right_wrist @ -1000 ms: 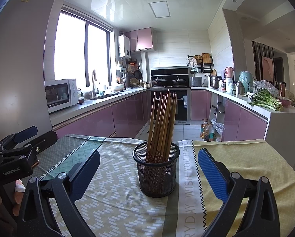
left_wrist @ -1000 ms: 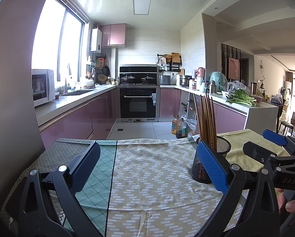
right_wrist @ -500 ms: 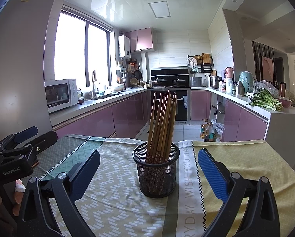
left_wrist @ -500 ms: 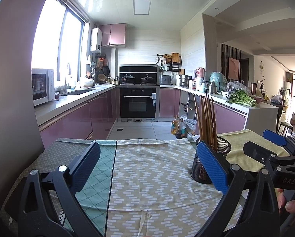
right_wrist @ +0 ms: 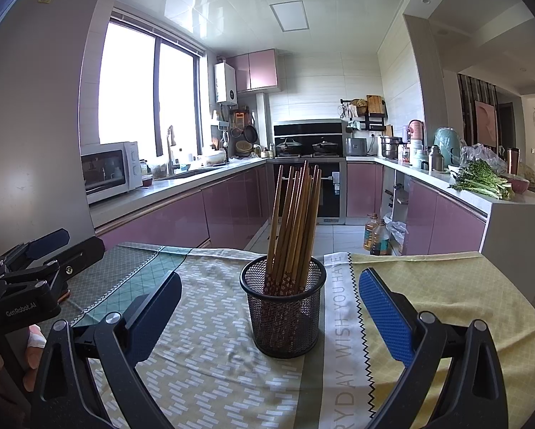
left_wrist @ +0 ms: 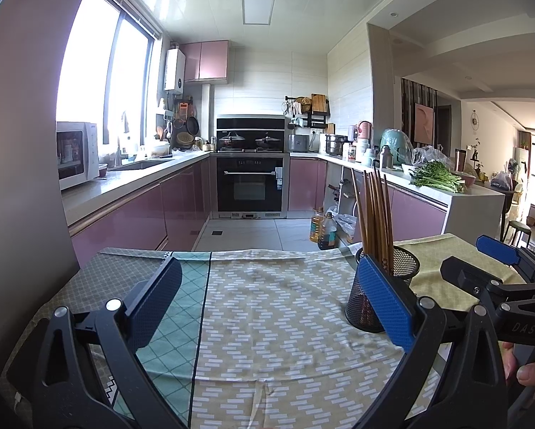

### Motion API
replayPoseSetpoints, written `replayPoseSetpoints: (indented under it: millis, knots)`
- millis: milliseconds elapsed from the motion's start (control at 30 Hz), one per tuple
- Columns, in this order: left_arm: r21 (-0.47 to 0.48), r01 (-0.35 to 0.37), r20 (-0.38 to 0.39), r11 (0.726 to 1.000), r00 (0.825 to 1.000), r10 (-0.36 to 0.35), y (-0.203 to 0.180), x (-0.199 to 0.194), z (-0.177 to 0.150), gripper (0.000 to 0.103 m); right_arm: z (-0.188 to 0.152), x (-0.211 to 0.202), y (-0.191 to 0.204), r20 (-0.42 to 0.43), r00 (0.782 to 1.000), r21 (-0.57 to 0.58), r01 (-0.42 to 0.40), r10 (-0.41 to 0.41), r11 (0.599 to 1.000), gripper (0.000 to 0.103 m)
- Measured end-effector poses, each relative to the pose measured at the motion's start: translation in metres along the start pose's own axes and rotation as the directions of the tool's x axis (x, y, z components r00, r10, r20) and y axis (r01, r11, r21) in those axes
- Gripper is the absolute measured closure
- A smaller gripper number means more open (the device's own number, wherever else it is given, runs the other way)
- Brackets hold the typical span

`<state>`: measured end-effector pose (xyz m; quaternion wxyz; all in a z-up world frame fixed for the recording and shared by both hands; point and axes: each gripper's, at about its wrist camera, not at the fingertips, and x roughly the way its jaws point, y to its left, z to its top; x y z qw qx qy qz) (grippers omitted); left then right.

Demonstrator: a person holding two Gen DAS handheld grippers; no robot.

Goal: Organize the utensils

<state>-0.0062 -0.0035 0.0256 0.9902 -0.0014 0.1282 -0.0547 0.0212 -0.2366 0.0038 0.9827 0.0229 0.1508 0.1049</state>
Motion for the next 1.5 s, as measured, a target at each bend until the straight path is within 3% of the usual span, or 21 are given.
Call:
replayPoseSetpoints:
  millis: [1200, 1367, 1433, 1500]
  knots:
    - [-0.005, -0.005, -0.014, 1.000, 1.000, 0.005, 0.004, 0.006, -0.007, 0.006, -0.001, 0.005, -0.002, -0.013, 1.000, 0.003, 0.002, -0.002, 1.000, 0.007]
    - [-0.033, 0.000, -0.101, 0.999, 0.995, -0.003, 0.014, 0.023, -0.012, 0.006, -0.007, 0.018, -0.025, -0.088, 0.996, 0.012, 0.035, -0.034, 0.999, 0.007]
    - [-0.035, -0.006, -0.164, 0.999, 0.986, 0.000, 0.021, 0.038, -0.017, 0.006, -0.011, 0.028, -0.046, -0.151, 0.985, 0.027, 0.085, -0.080, 0.996, 0.007]
    - [-0.016, -0.021, -0.242, 1.000, 0.970, 0.016, 0.028, 0.055, -0.023, 0.006, -0.017, 0.042, -0.074, -0.242, 0.957, 0.031, 0.174, -0.162, 0.984, 0.007]
